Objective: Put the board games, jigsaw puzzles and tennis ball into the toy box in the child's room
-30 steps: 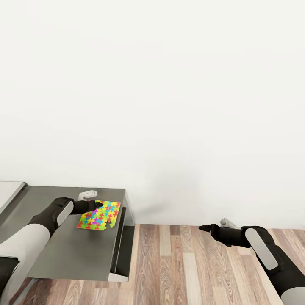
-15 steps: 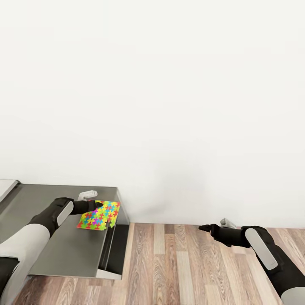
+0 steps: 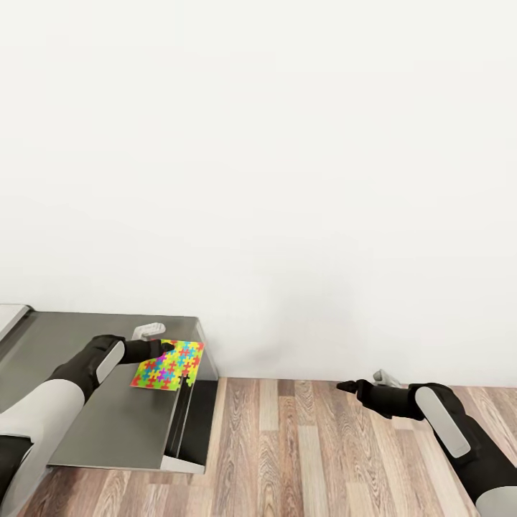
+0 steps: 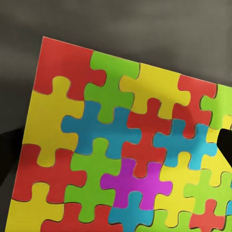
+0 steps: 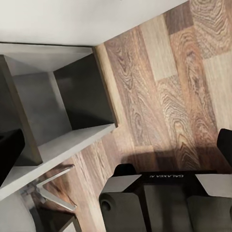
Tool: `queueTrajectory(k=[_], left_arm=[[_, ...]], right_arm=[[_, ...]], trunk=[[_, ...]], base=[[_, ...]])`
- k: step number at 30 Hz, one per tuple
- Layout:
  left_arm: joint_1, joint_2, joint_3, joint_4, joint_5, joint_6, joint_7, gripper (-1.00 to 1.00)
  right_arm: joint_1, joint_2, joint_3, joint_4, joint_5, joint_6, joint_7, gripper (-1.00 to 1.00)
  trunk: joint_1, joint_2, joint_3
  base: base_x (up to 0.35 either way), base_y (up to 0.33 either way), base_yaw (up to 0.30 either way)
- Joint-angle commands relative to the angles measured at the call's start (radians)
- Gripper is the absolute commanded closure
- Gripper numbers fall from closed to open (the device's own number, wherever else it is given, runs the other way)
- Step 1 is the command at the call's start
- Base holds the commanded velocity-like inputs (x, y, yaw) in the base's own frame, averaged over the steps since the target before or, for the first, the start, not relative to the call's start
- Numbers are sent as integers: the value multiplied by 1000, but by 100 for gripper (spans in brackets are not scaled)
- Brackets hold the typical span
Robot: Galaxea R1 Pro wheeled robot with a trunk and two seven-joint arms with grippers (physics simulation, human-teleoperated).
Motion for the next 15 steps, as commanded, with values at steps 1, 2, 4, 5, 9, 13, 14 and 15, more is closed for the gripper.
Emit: queueTrajectory(k=[1,2,4,5,9,13,14,15], left_arm=[[0,1,-9,10,-3,3,-3,-100],[0,1,-9,10,-3,3,-3,-100],[0,1,-9,10,-3,3,-4,-100],[0,1,-9,10,-3,3,-4,-100],[0,1,-9,10,-3,3,-5,-100],[0,1,-9,10,-3,3,-5,-100],[0,1,-9,10,-3,3,-5,-100],[0,2,-9,10,-3,3,-5,-100]], right_arm=[[-1,0,2,0,7,1,5,-100],[-1,0,2,0,7,0,5,-100],[-1,0,6,1,8,-3,4,-100],[-1,0,7,2,9,-4,4,-100],[-1,1,7,4,9,-4,4,-100],[-1,1,7,4,9,-5,4,-100],[-1,1,7,4,9,-5,4,-100],[-1,1,7,4,9,-5,4,-100]], trunk=[[1,-1,-2],[1,-1,-2],[1,-1,-2],[1,-1,-2],[1,-1,-2],[1,-1,-2],[1,-1,-2],[1,-1,-2]], base=[[0,0,0],[0,0,0],[0,0,0],[0,0,0],[0,-8,0],[0,-105,0],[0,-80,0],[0,-51,0]])
